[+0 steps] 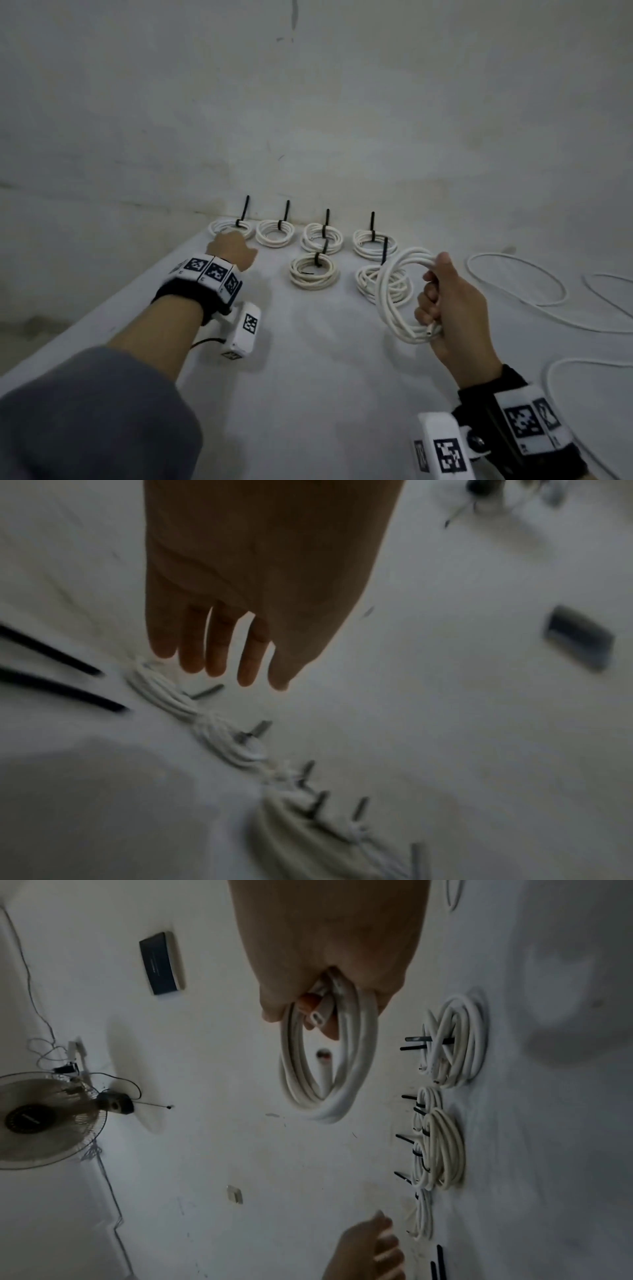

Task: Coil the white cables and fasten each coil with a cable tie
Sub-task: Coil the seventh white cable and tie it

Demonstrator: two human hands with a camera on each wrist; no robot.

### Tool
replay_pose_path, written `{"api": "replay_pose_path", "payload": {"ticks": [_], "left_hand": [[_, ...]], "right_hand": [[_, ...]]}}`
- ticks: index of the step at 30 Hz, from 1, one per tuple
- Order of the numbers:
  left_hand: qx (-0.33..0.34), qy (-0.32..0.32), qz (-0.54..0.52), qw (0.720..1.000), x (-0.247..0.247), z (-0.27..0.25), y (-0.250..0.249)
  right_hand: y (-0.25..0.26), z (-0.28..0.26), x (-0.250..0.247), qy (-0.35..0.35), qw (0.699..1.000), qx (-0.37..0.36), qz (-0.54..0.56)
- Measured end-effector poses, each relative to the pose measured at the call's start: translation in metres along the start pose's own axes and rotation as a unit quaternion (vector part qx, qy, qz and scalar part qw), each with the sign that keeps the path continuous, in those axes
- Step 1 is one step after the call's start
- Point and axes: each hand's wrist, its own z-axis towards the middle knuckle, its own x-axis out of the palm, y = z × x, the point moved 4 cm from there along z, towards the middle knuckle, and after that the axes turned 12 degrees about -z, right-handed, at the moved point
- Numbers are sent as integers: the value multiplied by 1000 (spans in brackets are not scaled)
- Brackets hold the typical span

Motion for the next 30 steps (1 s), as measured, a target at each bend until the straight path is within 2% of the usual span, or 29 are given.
{"api": "replay_pose_path", "payload": {"ticks": [1,3,7,10,13,14,15,17,19,21,23,25,30], "left_hand": [[-32,17,71,997,1,5,19],[-30,59,165,984,7,10,42],[-10,106,197,974,20,-2,46],[1,112,186,976,22,-1,42],[-9,146,109,983,20,-10,18],[-4,155,58,986,20,-15,3],[-8,169,-39,985,21,-25,-14],[-16,200,-261,944,23,-55,-48],[10,248,-366,897,27,-94,-78],[38,304,-409,859,35,-132,-103],[43,336,-426,839,43,-158,-118],[31,336,-448,828,49,-168,-123],[31,291,-489,821,54,-173,-130]], "right_hand": [[-1,-1,1,0,1000,-3,-8],[-1,-2,2,-1,1000,-5,-20],[-1,-1,1,-1,1000,-3,-25],[-2,0,-2,-8,999,-5,-30],[-2,0,-4,-29,999,-17,-41],[-3,1,-5,-38,998,-22,-44],[-2,1,-6,-49,997,-27,-48],[-3,0,-7,-65,995,-36,-64],[-3,0,-10,-86,992,-48,-80],[0,0,-15,-107,989,-64,-83],[4,0,-19,-122,985,-85,-85],[9,-2,-20,-130,980,-113,-102],[18,-7,-20,-130,969,-165,-128]]}}
